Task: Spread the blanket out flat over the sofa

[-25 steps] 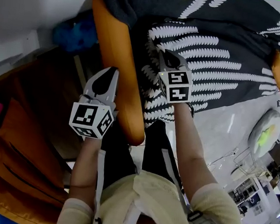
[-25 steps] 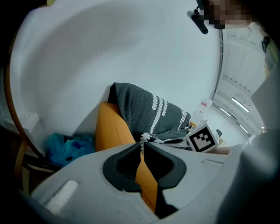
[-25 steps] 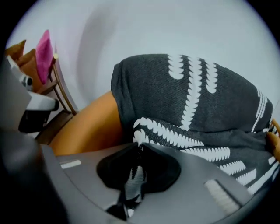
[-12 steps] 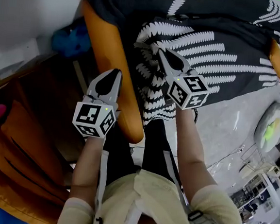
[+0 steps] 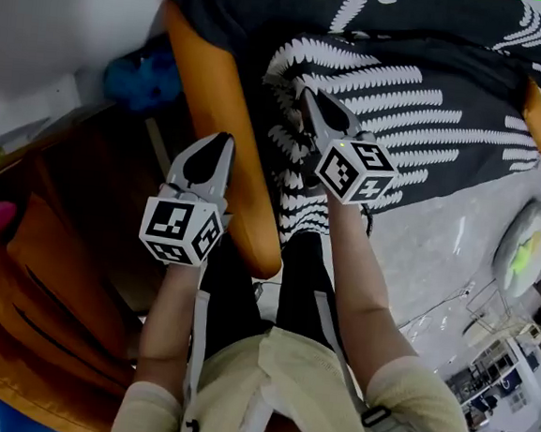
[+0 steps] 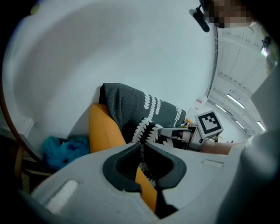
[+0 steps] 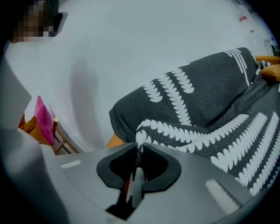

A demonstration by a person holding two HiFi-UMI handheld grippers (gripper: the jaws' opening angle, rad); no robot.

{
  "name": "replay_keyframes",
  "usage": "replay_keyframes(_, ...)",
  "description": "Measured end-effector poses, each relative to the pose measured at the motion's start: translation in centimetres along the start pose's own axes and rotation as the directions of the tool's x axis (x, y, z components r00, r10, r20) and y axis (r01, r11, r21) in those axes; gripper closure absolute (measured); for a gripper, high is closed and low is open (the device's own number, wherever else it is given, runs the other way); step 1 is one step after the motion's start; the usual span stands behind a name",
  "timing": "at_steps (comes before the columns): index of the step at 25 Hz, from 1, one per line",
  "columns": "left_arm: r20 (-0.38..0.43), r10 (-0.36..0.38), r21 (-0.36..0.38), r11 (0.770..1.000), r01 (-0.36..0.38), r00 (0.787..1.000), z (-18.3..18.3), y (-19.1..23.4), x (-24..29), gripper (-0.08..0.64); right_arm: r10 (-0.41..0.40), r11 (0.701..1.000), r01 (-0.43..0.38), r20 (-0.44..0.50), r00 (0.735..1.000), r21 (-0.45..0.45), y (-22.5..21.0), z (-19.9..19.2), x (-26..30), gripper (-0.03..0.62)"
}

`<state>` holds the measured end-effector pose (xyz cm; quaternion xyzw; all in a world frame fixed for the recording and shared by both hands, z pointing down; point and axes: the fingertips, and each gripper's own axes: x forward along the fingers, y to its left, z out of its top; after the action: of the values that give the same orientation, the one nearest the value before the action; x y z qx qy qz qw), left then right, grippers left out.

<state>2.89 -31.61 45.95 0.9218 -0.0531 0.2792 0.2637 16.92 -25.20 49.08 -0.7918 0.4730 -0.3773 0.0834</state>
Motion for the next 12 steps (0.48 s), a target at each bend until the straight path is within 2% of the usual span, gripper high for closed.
replay_keyframes(4, 0.001, 0.014, -0.002, 1.000, -0.014, 1.000, 0.2, 0.7, 0.0, 0.534, -0.048, 0.999, 0.048, -0.038, 0.998, -0.011, -0.4, -1.3, 1.8, 0.552)
replay_keyframes(6, -0.002, 0.019, -0.005, 1.000, -0.019, 1.000, 0.1, 1.0, 0.0, 0.534, -0.059, 0.998, 0.059, -0.024, 0.998, 0.012, -0.6, -1.5, 2.5, 0.546)
replay_keyframes(10, -0.005, 0.033, -0.020, 0.999, -0.033, 0.999, 0.0, 1.9, -0.1, 0.534, -0.025, 0.983, 0.005, 0.108, 0.994, 0.182, -1.0, -0.7, 2.9, 0.537)
replay_keyframes(12, -0.006, 0.040, -0.025, 0.999, -0.041, 0.999, 0.1, 2.3, -0.1, 0.534, -0.015, 0.980, -0.006, 0.100, 0.995, 0.201, -1.2, -1.4, 3.5, 0.537)
